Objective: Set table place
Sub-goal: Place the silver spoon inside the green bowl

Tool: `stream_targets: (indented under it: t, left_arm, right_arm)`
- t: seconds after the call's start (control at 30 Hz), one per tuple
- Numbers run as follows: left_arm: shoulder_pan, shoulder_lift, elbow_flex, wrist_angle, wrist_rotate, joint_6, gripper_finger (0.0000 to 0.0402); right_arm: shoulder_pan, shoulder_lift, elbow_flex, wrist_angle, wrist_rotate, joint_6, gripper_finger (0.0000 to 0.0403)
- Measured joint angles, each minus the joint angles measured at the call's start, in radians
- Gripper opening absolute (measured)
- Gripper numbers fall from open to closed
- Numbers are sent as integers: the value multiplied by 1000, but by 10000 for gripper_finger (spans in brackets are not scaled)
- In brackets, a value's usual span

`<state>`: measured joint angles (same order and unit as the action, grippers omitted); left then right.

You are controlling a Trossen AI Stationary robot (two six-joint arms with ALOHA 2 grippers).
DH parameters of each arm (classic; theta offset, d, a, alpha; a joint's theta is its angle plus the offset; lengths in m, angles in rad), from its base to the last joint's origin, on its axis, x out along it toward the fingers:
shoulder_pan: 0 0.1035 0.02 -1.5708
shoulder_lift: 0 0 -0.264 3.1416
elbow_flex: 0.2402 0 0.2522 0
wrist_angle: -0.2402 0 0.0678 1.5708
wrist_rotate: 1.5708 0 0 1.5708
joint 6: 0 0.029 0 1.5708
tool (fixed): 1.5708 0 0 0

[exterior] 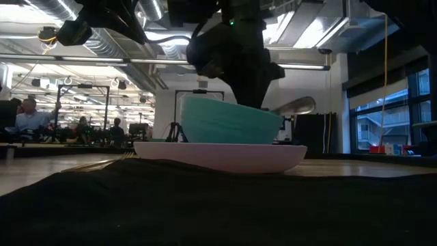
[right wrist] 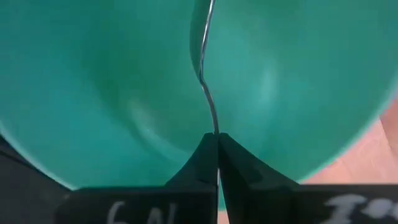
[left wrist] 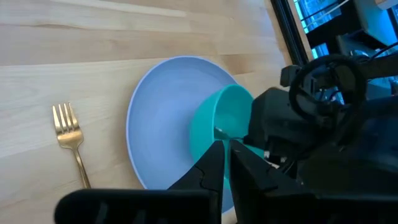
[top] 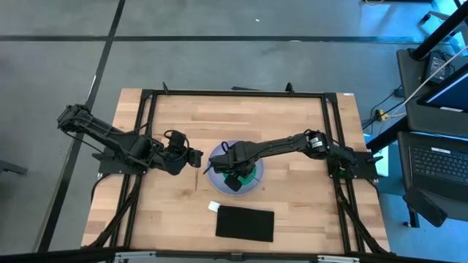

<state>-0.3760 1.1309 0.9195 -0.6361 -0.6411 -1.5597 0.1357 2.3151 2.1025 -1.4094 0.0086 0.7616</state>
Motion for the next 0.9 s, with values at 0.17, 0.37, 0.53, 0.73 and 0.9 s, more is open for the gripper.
stream_targets:
  t: [0.17, 0.37, 0.53, 0.73, 0.9]
  left_arm:
    - [0, 0, 0, 0, 0, 0, 8]
    - [0, 0, 0, 0, 0, 0, 1]
    - [0, 0, 0, 0, 0, 0, 6]
    - [0, 0, 0, 0, 0, 0, 21]
    - [0, 0, 0, 0, 0, 0, 32]
  right_arm:
    - [-2, 1, 1, 3, 2, -11, 5]
    - [-10, -1, 1, 7, 15, -11, 27]
    - [-10, -1, 1, 15, 15, -11, 33]
    - [-10, -1, 1, 26, 14, -11, 34]
    - [-10, -1, 1, 27, 14, -16, 36]
